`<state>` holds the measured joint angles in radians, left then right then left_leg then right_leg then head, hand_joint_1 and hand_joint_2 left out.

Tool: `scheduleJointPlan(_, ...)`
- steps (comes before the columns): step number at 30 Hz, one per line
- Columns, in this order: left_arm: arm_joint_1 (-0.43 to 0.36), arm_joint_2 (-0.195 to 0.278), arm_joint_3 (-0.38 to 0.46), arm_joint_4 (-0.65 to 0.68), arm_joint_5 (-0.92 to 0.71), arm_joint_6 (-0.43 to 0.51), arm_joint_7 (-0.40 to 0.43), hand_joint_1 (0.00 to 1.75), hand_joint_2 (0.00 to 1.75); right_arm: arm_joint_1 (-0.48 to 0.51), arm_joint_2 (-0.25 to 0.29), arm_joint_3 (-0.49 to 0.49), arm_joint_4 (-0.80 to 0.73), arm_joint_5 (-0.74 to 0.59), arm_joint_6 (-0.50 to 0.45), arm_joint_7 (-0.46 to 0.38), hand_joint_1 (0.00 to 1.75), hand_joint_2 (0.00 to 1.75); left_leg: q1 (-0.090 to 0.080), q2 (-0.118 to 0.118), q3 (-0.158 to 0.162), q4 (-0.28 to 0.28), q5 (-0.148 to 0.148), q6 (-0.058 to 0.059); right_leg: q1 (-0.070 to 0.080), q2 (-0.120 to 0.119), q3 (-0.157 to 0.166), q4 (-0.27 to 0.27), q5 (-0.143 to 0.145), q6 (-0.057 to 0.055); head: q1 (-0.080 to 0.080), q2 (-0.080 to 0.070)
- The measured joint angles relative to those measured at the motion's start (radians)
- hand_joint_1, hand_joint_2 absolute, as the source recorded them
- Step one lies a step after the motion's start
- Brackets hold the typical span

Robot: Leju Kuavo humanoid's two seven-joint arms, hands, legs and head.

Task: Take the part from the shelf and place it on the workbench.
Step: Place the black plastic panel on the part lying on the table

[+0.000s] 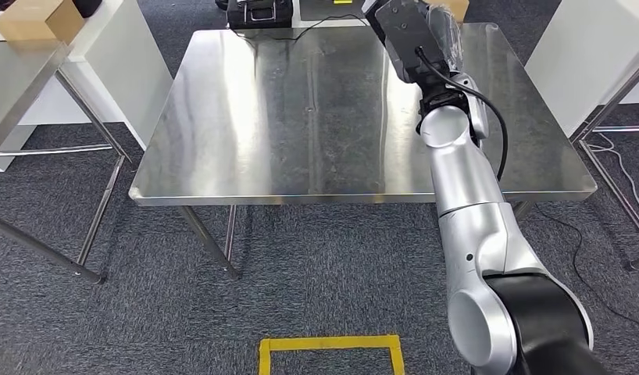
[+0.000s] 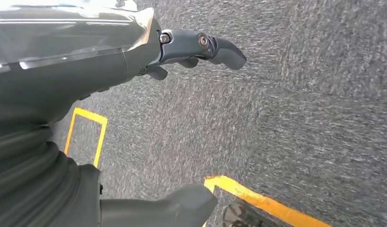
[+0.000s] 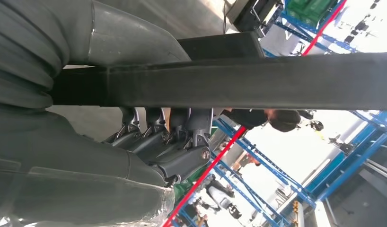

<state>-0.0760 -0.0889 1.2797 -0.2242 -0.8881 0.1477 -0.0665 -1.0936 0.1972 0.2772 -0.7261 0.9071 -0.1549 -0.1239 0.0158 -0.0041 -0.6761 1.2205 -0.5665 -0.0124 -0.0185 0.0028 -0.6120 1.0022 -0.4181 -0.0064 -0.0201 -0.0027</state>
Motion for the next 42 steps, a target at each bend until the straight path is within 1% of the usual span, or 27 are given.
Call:
scheduleJointPlan(1,0.001,0.000,0.000,0.000,0.000,0.000,0.000,0.00,1.75,0.000,0.000,0.000,0.003,0.001,0.000,0.003,1.75,1.75,0.001,0.000,-0.039,0.054,-0.009,-0.002,0.002,0.001,0.004,0.000,-0.005,-0.003,0.000,0.000)
scheduleJointPlan(2,0.002,-0.001,0.000,0.000,-0.001,-0.001,0.000,0.00,1.75,0.000,0.000,0.000,0.007,0.002,-0.001,0.006,1.75,1.75,0.001,0.000,-0.064,0.076,0.000,-0.001,0.003,0.002,0.010,0.000,-0.009,-0.004,0.000,0.000)
scheduleJointPlan(3,0.002,-0.001,0.000,0.000,-0.002,-0.001,0.000,0.00,1.75,0.000,0.000,-0.001,0.011,0.003,-0.001,0.008,1.75,1.75,0.001,0.000,-0.069,0.058,0.030,0.001,0.005,0.003,0.016,0.000,-0.015,-0.004,0.000,0.000)
scheduleJointPlan(5,0.003,0.001,0.000,0.000,-0.003,-0.002,0.000,0.00,1.75,-0.001,-0.001,-0.002,0.017,0.004,-0.002,0.011,1.75,1.75,0.000,0.000,-0.026,-0.074,0.123,0.013,0.006,0.006,0.035,0.000,-0.028,-0.001,0.000,0.000)
scheduleJointPlan(6,0.003,0.001,0.000,0.000,-0.003,-0.003,0.000,0.00,1.75,-0.004,-0.001,-0.003,0.019,0.005,-0.003,0.012,1.75,1.75,-0.003,0.001,0.001,-0.139,0.154,0.020,0.009,0.007,0.041,-0.001,-0.033,0.003,0.001,0.000)
scheduleJointPlan(7,0.003,0.002,0.000,0.000,-0.004,-0.003,0.000,0.00,1.75,-0.007,-0.001,-0.003,0.021,0.006,-0.004,0.012,1.75,1.75,-0.006,0.002,0.023,-0.185,0.169,0.026,0.011,0.008,0.044,-0.001,-0.038,0.006,0.001,0.000)
scheduleJointPlan(8,0.002,0.003,0.000,0.000,-0.005,-0.004,0.000,0.00,1.75,-0.009,-0.002,-0.003,0.023,0.006,-0.004,0.013,1.75,1.75,-0.010,0.002,0.033,-0.203,0.167,0.032,0.012,0.008,0.044,-0.002,-0.041,0.010,0.001,0.000)
scheduleJointPlan(11,0.003,0.004,0.000,0.000,-0.006,-0.004,0.000,0.00,1.75,-0.013,-0.005,-0.004,0.026,0.006,-0.006,0.014,1.75,1.75,-0.011,0.002,0.047,-0.217,0.159,0.044,0.015,0.007,0.042,0.000,-0.049,0.023,0.001,0.000)
scheduleJointPlan(13,0.003,0.002,0.000,0.000,-0.007,-0.006,0.000,0.00,1.75,-0.016,-0.007,-0.004,0.028,0.007,-0.008,0.016,1.75,1.75,-0.006,0.002,0.060,-0.229,0.158,0.054,0.016,0.006,0.011,0.060,-0.074,0.027,0.003,0.000)
scheduleJointPlan(16,0.002,0.001,0.000,0.000,-0.009,-0.009,0.000,0.00,1.75,-0.016,-0.012,-0.004,0.035,0.014,-0.011,0.021,1.75,1.75,-0.006,0.000,0.074,-0.231,0.145,0.066,0.013,0.005,-0.105,0.258,-0.131,0.025,0.005,0.000)
scheduleJointPlan(17,0.003,0.001,0.000,0.000,-0.010,-0.011,0.000,0.00,1.75,-0.013,-0.014,-0.004,0.039,0.018,-0.012,0.024,1.75,1.75,-0.006,-0.002,0.081,-0.230,0.139,0.066,0.011,0.005,-0.131,0.289,-0.130,0.031,0.005,0.000)
scheduleJointPlan(18,0.003,0.001,0.000,0.000,-0.010,-0.012,0.000,0.00,1.75,-0.012,-0.016,-0.004,0.043,0.023,-0.013,0.027,1.75,1.75,-0.006,-0.004,0.088,-0.230,0.133,0.064,0.009,0.005,-0.137,0.281,-0.111,0.039,0.005,0.000)
scheduleJointPlan(20,0.004,-0.001,0.000,0.000,-0.011,-0.013,0.000,0.00,1.75,-0.016,-0.021,-0.004,0.053,0.039,-0.017,0.037,1.75,1.75,-0.006,-0.008,0.106,-0.228,0.117,0.057,0.003,0.002,-0.094,0.151,-0.032,0.061,0.006,0.000)
scheduleJointPlan(21,0.003,-0.001,0.000,0.000,-0.012,-0.013,0.000,0.00,1.75,-0.020,-0.023,-0.004,0.059,0.049,-0.021,0.042,1.75,1.75,-0.009,-0.009,0.113,-0.224,0.108,0.052,0.001,-0.001,-0.066,0.082,0.001,0.065,0.007,0.000)
scheduleJointPlan(22,0.003,-0.001,0.000,0.000,-0.012,-0.013,0.000,0.00,1.75,-0.026,-0.026,-0.004,0.067,0.061,-0.024,0.048,1.75,1.75,-0.010,-0.009,0.117,-0.221,0.099,0.046,0.000,-0.003,-0.044,0.029,0.023,0.064,0.008,0.000)
scheduleJointPlan(23,0.002,0.000,0.000,0.000,-0.013,-0.013,0.000,0.00,1.75,-0.030,-0.028,-0.004,0.076,0.074,-0.027,0.055,1.75,1.75,-0.011,-0.009,0.118,-0.219,0.093,0.041,0.001,-0.004,-0.034,0.006,0.028,0.057,0.008,0.000)
scheduleJointPlan(27,0.001,0.001,0.000,0.000,-0.017,-0.013,0.000,0.00,1.75,-0.043,-0.037,-0.007,0.108,0.135,-0.033,0.092,1.75,1.75,-0.006,-0.004,0.116,-0.203,0.070,0.022,-0.001,0.000,-0.020,-0.001,0.015,0.028,0.005,0.000)
scheduleJointPlan(28,0.001,0.002,0.000,0.000,-0.019,-0.013,0.000,0.00,1.75,-0.048,-0.039,-0.008,0.116,0.151,-0.034,0.099,1.75,1.75,-0.005,-0.002,0.101,-0.168,0.055,0.016,-0.004,0.001,-0.013,-0.003,0.011,0.021,0.004,0.000)
scheduleJointPlan(29,0.000,0.002,0.000,0.000,-0.020,-0.013,0.000,0.00,1.75,-0.052,-0.039,-0.009,0.125,0.166,-0.034,0.105,1.75,1.75,-0.003,0.000,0.070,-0.111,0.034,0.011,-0.005,0.001,-0.006,-0.003,0.007,0.014,0.002,0.000)
scheduleJointPlan(31,0.000,0.004,0.000,0.000,-0.022,-0.014,0.000,0.00,1.75,-0.058,-0.041,-0.008,0.147,0.202,-0.034,0.120,1.75,1.75,-0.002,0.001,-0.017,0.029,-0.005,0.003,-0.004,0.002,0.004,-0.003,-0.002,0.005,0.000,0.000)
scheduleJointPlan(32,0.001,0.004,0.000,0.001,-0.023,-0.014,0.000,0.00,1.75,-0.058,-0.042,-0.007,0.158,0.225,-0.034,0.132,1.75,1.75,-0.002,0.001,-0.054,0.072,-0.006,0.002,-0.004,0.003,0.009,-0.002,-0.007,0.003,0.000,0.000)
scheduleJointPlan(33,0.001,0.004,0.000,0.001,-0.026,-0.014,0.001,0.00,1.75,-0.058,-0.044,-0.005,0.169,0.250,-0.034,0.145,1.75,1.75,-0.002,0.001,-0.073,0.077,0.014,0.003,-0.004,0.005,0.016,-0.002,-0.013,0.003,0.000,0.000)
scheduleJointPlan(34,0.001,0.005,0.001,0.001,-0.028,-0.013,0.001,0.00,1.75,-0.058,-0.045,-0.002,0.180,0.275,-0.034,0.160,1.75,1.75,-0.002,0.001,-0.071,0.040,0.055,0.007,-0.003,0.006,0.024,-0.002,-0.019,0.005,0.000,0.000)
scheduleJointPlan(36,0.001,0.008,0.000,0.000,-0.031,-0.013,0.002,0.00,1.75,-0.060,-0.048,0.006,0.200,0.324,-0.034,0.187,1.75,1.75,-0.004,0.001,-0.027,-0.096,0.149,0.017,-0.001,0.008,0.042,-0.003,-0.032,0.011,0.001,0.000)
scheduleJointPlan(37,0.000,0.010,0.000,0.000,-0.032,-0.013,0.001,0.00,1.75,-0.063,-0.049,0.011,0.211,0.346,-0.033,0.199,1.75,1.75,-0.006,0.001,-0.002,-0.154,0.174,0.023,0.001,0.010,0.048,-0.003,-0.038,0.016,0.001,0.000)
scheduleJointPlan(39,-0.002,0.011,0.001,0.000,-0.032,-0.019,-0.008,0.00,1.75,-0.066,-0.054,0.019,0.231,0.386,-0.033,0.221,1.75,1.75,-0.010,0.001,0.024,-0.203,0.178,0.029,0.010,0.011,0.048,-0.001,-0.044,0.021,0.003,0.000)
scheduleJointPlan(42,-0.003,0.011,0.001,0.000,-0.041,-0.045,-0.049,0.00,1.75,-0.062,-0.067,0.029,0.258,0.445,-0.032,0.259,1.75,1.75,-0.014,-0.003,0.027,-0.213,0.175,0.027,0.016,0.007,0.047,-0.004,-0.047,0.019,0.006,0.000)
